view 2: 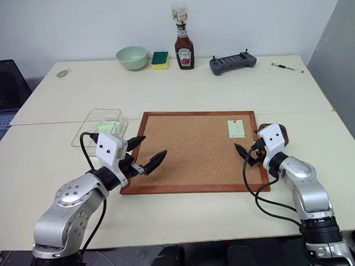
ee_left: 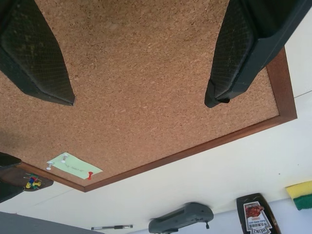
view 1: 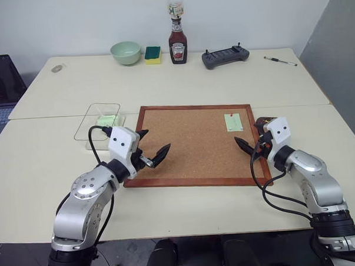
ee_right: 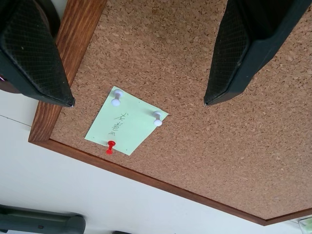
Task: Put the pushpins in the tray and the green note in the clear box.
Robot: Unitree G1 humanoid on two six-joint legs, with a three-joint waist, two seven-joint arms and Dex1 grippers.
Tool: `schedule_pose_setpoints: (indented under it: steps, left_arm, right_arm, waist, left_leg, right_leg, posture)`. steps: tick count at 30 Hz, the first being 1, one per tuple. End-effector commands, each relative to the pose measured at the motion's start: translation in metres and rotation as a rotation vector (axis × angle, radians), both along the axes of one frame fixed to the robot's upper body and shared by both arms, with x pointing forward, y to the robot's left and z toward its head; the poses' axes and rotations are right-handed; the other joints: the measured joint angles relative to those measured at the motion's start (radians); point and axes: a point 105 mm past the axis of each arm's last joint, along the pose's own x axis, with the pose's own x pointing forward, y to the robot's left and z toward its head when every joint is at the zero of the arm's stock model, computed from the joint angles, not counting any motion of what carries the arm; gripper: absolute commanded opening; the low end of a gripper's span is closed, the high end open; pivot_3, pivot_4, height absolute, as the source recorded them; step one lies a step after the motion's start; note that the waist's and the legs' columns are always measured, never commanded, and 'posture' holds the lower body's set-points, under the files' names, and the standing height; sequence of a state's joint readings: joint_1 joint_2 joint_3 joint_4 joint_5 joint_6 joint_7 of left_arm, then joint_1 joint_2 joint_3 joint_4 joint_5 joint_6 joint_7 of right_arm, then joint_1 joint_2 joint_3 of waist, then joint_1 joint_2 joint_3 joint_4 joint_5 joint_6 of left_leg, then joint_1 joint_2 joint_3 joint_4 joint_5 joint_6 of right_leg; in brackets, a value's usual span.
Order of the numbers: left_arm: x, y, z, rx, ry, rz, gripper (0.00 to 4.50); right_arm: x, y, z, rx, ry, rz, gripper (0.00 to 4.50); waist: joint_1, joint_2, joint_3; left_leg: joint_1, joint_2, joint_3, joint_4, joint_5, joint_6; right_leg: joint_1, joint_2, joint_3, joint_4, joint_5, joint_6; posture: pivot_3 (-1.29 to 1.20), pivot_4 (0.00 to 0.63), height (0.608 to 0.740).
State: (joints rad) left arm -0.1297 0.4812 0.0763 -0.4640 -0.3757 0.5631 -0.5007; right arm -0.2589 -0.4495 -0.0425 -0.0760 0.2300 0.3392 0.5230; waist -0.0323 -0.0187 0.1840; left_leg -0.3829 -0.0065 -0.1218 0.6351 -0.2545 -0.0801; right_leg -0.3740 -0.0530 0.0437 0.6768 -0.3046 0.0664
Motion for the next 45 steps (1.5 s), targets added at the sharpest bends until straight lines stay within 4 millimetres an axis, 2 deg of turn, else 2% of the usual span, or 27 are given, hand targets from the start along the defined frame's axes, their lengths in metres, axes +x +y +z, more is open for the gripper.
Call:
schedule_pose_setpoints:
  steps: [1, 8, 13, 17, 21, 25, 28, 33, 39, 42, 45]
  left_arm:
    - [-0.005, -0.005, 0.013, -0.004, -0.064, -0.037, 4.49]
    - [0.0, -0.001, 0.009, 0.019, -0.04, -0.015, 4.49]
    - [0.006, 0.001, 0.014, -0.002, -0.039, -0.026, 4.49]
    - [0.009, -0.007, 0.016, 0.023, -0.066, -0.083, 4.49]
    - [0.018, -0.018, 0.015, 0.037, -0.077, -0.138, 3.95]
    - [0.028, -0.029, 0.01, 0.065, -0.071, -0.176, 3.16]
    - [0.035, -0.037, 0.006, 0.071, -0.06, -0.2, 2.74]
    - [0.044, -0.054, -0.006, 0.07, -0.029, -0.253, 1.72]
    - [0.058, -0.064, -0.013, 0.077, -0.02, -0.259, 0.45]
    - [0.064, -0.065, -0.015, 0.075, -0.018, -0.244, 0.01]
    - [0.066, -0.069, -0.019, 0.065, -0.01, -0.251, 0.01]
  right_arm:
    - [0.0, 0.002, 0.019, 0.018, -0.065, 0.012, 4.5]
    - [0.0, 0.003, 0.019, 0.017, -0.062, 0.019, 4.5]
    - [-0.002, 0.005, 0.018, 0.023, -0.058, 0.027, 4.5]
    - [-0.003, 0.008, 0.017, 0.033, -0.048, 0.046, 4.5]
    - [-0.005, 0.012, 0.018, 0.035, -0.042, 0.074, 4.5]
    - [-0.011, 0.015, 0.02, 0.046, -0.034, 0.102, 4.5]
    - [-0.017, 0.017, 0.02, 0.054, -0.024, 0.127, 4.5]
    - [-0.025, 0.023, 0.021, 0.062, -0.011, 0.178, 4.5]
    - [-0.027, 0.025, 0.021, 0.056, -0.009, 0.184, 4.5]
    - [-0.027, 0.024, 0.022, 0.054, -0.009, 0.184, 4.5]
    - [-0.027, 0.024, 0.022, 0.052, -0.01, 0.186, 4.5]
  waist:
    - [0.0, 0.0, 0.0]
    - [0.0, 0.0, 0.0]
    - [0.0, 0.0, 0.0]
    - [0.0, 0.0, 0.0]
    - [0.0, 0.0, 0.0]
    - [0.0, 0.0, 0.0]
    - [0.0, 0.0, 0.0]
    - [0.0, 0.0, 0.0]
    - [0.0, 0.0, 0.0]
    - [0.0, 0.0, 0.0]
    - [-0.001, 0.0, 0.0]
  left_leg:
    - [0.0, 0.0, 0.0, 0.0, 0.0, 0.0]
    - [0.0, 0.0, 0.0, 0.0, 0.0, 0.0]
    - [0.0, 0.0, 0.0, 0.0, 0.0, 0.0]
    - [0.0, 0.0, 0.0, 0.0, 0.0, 0.0]
    - [0.0, 0.0, 0.0, 0.0, 0.0, 0.0]
    - [0.0, 0.0, 0.0, 0.0, 0.0, 0.0]
    - [0.0, 0.0, 0.0, 0.0, 0.0, 0.0]
    - [-0.001, -0.001, 0.0, 0.0, 0.0, 0.0]
    - [0.0, -0.001, 0.0, 0.0, 0.0, 0.0]
    - [-0.001, -0.001, 0.0, 0.0, 0.0, 0.0]
    - [-0.001, -0.001, 0.0, 0.0, 0.0, 0.0]
  right_leg:
    - [0.0, 0.0, 0.0, 0.0, 0.0, 0.0]
    - [0.0, 0.0, 0.0, 0.0, 0.0, 0.0]
    - [0.0, 0.0, 0.0, 0.0, 0.0, 0.0]
    - [0.0, 0.0, 0.0, 0.0, 0.0, 0.0]
    - [0.0, 0.0, 0.0, 0.0, 0.0, 0.0]
    - [0.0, 0.0, 0.0, 0.0, 0.0, 0.0]
    - [0.0, 0.0, 0.0, 0.0, 0.0, 0.0]
    - [0.0, 0.0, 0.0, 0.0, 0.0, 0.0]
    - [0.0, 0.0, 0.0, 0.0, 0.0, 0.0]
    - [0.0, 0.0, 0.0, 0.0, 0.0, 0.0]
    - [0.0, 0.0, 0.0, 0.0, 0.0, 0.0]
  posture:
    - [0.0, 0.15, 0.74]
    - [0.0, 0.15, 0.74]
    - [0.0, 0.15, 0.74]
    - [0.0, 0.15, 0.74]
    - [0.0, 0.15, 0.74]
    - [0.0, 0.15, 0.74]
    - [0.0, 0.15, 0.74]
    - [0.0, 0.15, 0.74]
    - [0.0, 0.15, 0.74]
    - [0.0, 0.15, 0.74]
    - [0.0, 0.15, 0.74]
